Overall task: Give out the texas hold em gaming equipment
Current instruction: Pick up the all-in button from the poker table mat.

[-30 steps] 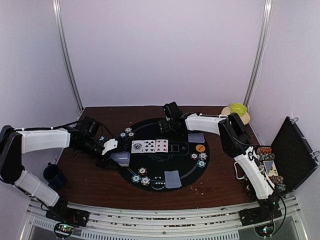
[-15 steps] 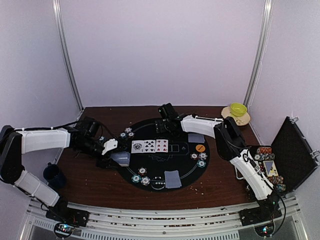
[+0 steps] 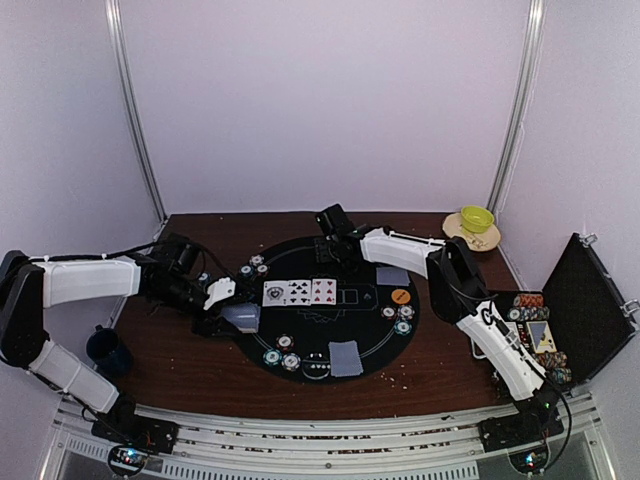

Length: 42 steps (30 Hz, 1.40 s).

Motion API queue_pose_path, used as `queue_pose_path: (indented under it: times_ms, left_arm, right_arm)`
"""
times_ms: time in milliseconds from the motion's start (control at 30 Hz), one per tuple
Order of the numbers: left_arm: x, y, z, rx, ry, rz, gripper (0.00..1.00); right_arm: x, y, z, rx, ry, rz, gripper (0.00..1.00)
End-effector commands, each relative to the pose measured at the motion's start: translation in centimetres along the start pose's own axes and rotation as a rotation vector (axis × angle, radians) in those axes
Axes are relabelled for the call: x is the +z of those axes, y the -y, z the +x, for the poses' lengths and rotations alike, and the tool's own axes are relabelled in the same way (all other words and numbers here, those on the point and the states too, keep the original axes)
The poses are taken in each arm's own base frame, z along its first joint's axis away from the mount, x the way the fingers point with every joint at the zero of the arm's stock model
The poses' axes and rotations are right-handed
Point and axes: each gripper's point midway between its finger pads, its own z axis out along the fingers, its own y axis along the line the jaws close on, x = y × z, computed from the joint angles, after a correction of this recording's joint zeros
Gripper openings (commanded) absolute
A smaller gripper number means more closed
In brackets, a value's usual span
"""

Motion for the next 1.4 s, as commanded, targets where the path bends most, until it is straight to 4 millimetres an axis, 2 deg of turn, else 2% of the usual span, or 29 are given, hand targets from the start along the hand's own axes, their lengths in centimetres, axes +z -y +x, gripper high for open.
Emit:
queue_pose_path:
  times_ms: [0, 200, 433, 567, 667, 800, 967, 1367]
  left_arm:
    - [0.2, -0.3, -0.2, 0.01, 0.015, -0.007, 0.51]
    - [0.2, -0.3, -0.2, 0.011, 0.014, -0.008, 0.51]
    - [0.2, -0.3, -0.2, 0.011, 0.015, -0.009, 0.51]
    - [0.1, -0.4, -0.2, 0.01, 0.016, -0.01, 0.51]
    - [0.1, -0.5, -0.3, 0.007, 0.016, -0.018, 0.51]
    - [-0.1, -1.0, -0.4, -0.004, 0.019, -0.035, 0.51]
    - [-1.0, -1.7, -0.6, -0.016, 0.031, -0.058, 0.51]
    - [-3.9, -4.4, -0.6, -0.062, 0.051, -0.166, 0.51]
  right_arm:
    - [0.6, 0.8, 0.6, 0.008, -0.024, 0.02, 0.68]
    - [0.3, 0.8, 0.5, 0.007, -0.014, 0.015, 0.55]
    - [-0.7, 1.2, -0.2, -0.007, 0.006, 0.022, 0.54]
    - [-2.4, 0.9, -0.9, -0.019, 0.02, -0.016, 0.53]
    - [-4.3, -0.2, -2.1, -0.042, 0.064, -0.08, 0.53]
    - [-6.5, -1.6, -2.3, -0.102, 0.094, -0.128, 0.53]
    - [-7.8, -3.9, -2.3, -0.182, 0.115, -0.21, 0.53]
    - [-9.5, -13.1, -1.0, -0.366, 0.18, -0.389, 0.53]
